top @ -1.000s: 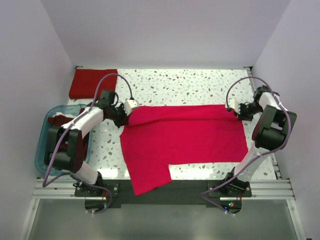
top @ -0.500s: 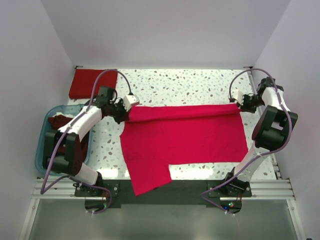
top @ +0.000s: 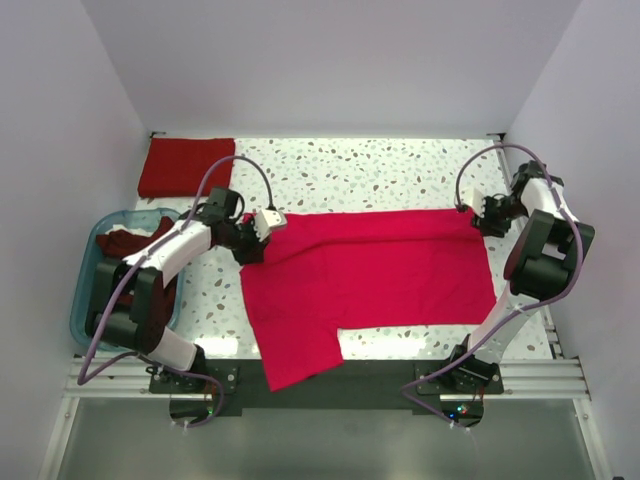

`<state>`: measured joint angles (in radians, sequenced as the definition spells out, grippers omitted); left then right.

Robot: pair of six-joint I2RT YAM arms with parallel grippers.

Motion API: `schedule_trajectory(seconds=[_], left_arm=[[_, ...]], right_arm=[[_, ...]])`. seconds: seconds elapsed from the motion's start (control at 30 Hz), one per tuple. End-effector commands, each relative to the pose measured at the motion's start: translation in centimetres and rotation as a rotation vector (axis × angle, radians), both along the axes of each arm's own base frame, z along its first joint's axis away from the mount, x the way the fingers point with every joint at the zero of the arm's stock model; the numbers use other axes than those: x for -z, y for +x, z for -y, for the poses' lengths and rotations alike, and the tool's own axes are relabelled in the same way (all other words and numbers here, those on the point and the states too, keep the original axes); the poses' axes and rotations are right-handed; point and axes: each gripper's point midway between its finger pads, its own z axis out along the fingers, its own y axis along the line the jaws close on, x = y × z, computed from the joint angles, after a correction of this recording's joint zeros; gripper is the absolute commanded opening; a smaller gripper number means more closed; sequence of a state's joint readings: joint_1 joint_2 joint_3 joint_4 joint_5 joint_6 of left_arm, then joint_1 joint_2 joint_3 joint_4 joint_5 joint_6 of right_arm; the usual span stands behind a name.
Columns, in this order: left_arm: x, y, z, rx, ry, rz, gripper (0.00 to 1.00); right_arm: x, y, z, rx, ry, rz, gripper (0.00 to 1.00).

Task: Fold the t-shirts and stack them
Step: Fold the tshirt

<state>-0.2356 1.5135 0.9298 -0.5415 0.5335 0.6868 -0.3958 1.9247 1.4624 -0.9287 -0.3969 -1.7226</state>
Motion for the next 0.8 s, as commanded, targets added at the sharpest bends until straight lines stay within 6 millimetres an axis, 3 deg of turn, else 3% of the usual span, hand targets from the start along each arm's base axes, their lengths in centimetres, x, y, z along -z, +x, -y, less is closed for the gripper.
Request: schedule_trajectory(seconds=[0.0, 0.07, 0.2, 0.3, 0.43, 0.6, 0.77], left_arm=[[-0.4, -0.3, -0.6, 0.014, 0.003, -0.013, 0.25], [-1.9, 0.1, -0.3, 0.007, -0.055, -0.013, 0.33], [-4.2, 3.0, 0.5, -0.04, -0.11, 0.005, 0.37], [-4.3, 5.1, 1.3, -0.096, -0.149, -0.024, 0.39], [-2.8, 7.2, 1.9, -0.176, -0.166, -0.1, 0.4], [-1.1, 7.9, 2.0, -0.234, -0.169, -0.153, 0.38], [0.1, 7.8, 3.4, -0.234, -0.186, -0.196, 0.38]], right_arm=[[-0.9, -0.6, 0.2, -0.03, -0.026, 0.006, 0.45], [-1.5, -0.7, 0.0, -0.016, -0.015, 0.001, 0.55], [-3.3, -0.6, -0.7, 0.038, 0.03, 0.013, 0.59], [-4.7, -0.4, -1.3, 0.105, 0.09, 0.013, 0.59], [-6.2, 0.4, -2.4, 0.199, 0.16, -0.002, 0.54], [-7.7, 0.3, -6.5, 0.275, 0.284, -0.064, 0.43], [-6.2, 0.5, -8.8, 0.31, 0.261, -0.101, 0.34]])
